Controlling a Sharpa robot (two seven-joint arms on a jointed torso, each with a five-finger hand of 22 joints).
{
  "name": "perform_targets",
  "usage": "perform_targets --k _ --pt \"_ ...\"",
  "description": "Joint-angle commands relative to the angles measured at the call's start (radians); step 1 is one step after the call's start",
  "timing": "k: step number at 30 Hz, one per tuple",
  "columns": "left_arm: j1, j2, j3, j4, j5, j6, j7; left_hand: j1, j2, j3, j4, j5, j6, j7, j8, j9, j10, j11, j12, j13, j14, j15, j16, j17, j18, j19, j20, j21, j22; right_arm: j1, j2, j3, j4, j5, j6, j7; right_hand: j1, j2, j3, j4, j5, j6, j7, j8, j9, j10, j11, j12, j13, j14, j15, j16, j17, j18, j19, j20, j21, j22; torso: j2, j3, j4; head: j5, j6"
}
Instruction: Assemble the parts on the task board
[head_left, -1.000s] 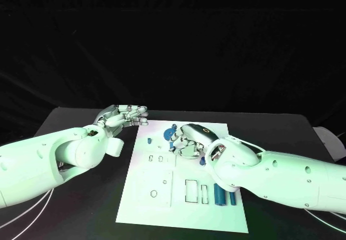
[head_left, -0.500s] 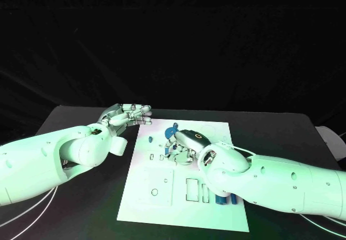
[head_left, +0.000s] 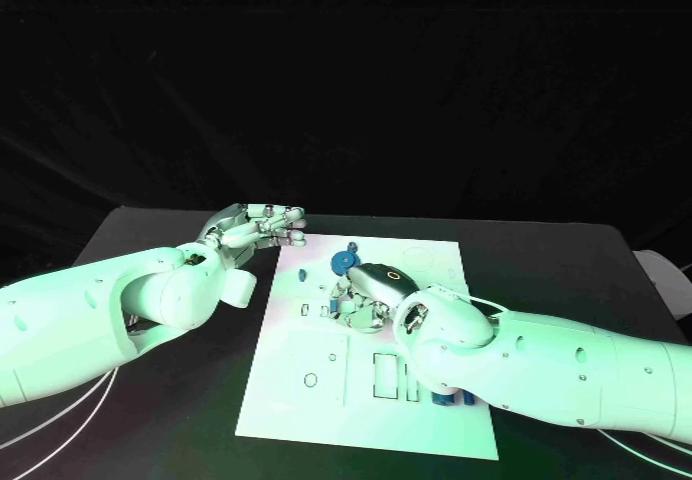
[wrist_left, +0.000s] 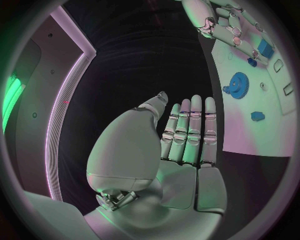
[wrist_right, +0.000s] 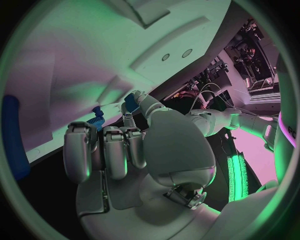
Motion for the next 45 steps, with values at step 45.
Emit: perform_targets --k 45 --pt "0.001 -0.004 0.0 0.001 0.004 0.026 -0.006 0.004 0.004 -0.001 -0.007 -0.004 0.004 0.006 -0.005 0.002 -0.004 -0.002 -0.005 0.002 0.006 0.002 -0.008 -0.003 0.012 -0.003 0.005 -0.004 -0.002 -0.014 0.015 -0.001 -0.025 -0.057 0.031 -0.008 -0.04 -0.058 -0.026 0.005 -0.018 -0.066 0.023 -0.026 -0.002 0.037 0.028 -0.034 0.186 0.101 0.019 0.002 0.257 -0.011 -0.016 0.019 -0.027 0.113 0.0 0.0 -0.0004 0.0 -0.004"
